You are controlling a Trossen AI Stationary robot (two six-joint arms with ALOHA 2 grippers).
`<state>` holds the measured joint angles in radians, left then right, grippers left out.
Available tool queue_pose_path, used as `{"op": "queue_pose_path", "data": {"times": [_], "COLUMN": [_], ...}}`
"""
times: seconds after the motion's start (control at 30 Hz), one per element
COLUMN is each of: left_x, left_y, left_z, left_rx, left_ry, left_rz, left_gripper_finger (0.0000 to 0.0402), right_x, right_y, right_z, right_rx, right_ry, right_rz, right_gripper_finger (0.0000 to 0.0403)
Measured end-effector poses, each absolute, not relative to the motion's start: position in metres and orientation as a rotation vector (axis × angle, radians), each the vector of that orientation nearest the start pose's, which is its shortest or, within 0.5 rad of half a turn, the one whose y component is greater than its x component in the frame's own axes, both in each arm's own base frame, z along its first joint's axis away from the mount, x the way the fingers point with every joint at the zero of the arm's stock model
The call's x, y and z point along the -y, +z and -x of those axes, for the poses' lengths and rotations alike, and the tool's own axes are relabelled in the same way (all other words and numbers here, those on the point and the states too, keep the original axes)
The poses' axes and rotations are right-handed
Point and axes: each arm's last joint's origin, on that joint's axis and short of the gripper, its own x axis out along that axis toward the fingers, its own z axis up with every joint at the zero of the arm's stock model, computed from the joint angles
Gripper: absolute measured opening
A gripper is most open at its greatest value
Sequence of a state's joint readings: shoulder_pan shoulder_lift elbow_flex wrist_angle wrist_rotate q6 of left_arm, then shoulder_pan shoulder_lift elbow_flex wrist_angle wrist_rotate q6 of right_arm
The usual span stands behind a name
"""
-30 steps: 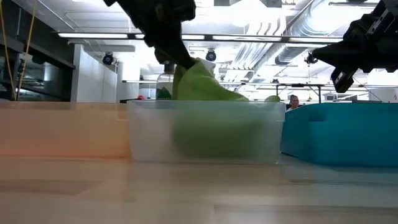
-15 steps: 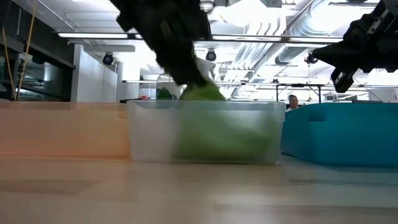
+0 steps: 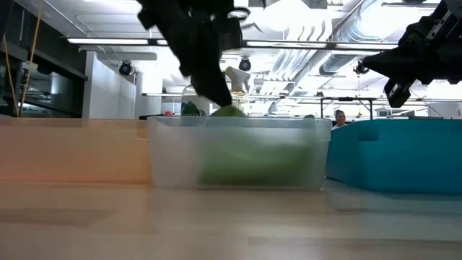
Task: Sort microfiber towel by color & place in baskets
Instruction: Put the top left green microfiber cloth into the transparent bin, then put the top left yellow microfiber cloth into the orange bin
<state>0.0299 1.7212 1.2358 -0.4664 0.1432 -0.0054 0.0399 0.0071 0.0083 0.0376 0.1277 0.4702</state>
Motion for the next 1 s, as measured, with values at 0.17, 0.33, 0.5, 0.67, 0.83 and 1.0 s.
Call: {"op": "queue_pose_path", "data": {"times": [0.17, 0.33, 0.5, 0.67, 0.83, 1.0], "left_x": [-0.023, -0.048, -0.074, -0.098, -0.121, -0.145], "left_y": [0.261, 0.274, 0.252, 0.206, 0.177, 0.167], "left_z": [-0.335, -0.289, -0.235, -0.188, -0.174, -0.176], "left_rx": [-0.976, -1.126, -1.183, -1.273, -1.233, -1.168], "left_ry": [-0.030, 0.245, 0.467, 0.688, 0.808, 0.903], "left_rz": [0.079, 0.086, 0.247, 0.463, 0.548, 0.516], "left_gripper_finger": [0.0232, 0.0247, 0.0248, 0.0248, 0.0248, 0.0248], "right_x": [0.000, 0.000, 0.000, 0.000, 0.000, 0.000], "right_y": [0.169, 0.169, 0.169, 0.169, 0.169, 0.169], "right_z": [-0.097, -0.097, -0.097, -0.097, -0.097, -0.097], "right_rx": [0.059, 0.059, 0.058, 0.058, 0.059, 0.058], "right_ry": [-0.077, -0.077, -0.077, -0.078, -0.077, -0.078], "right_rz": [-0.473, -0.473, -0.473, -0.473, -0.473, -0.473], "right_gripper_finger": [0.0000, 0.0000, 0.0000, 0.0000, 0.0000, 0.0000]}}
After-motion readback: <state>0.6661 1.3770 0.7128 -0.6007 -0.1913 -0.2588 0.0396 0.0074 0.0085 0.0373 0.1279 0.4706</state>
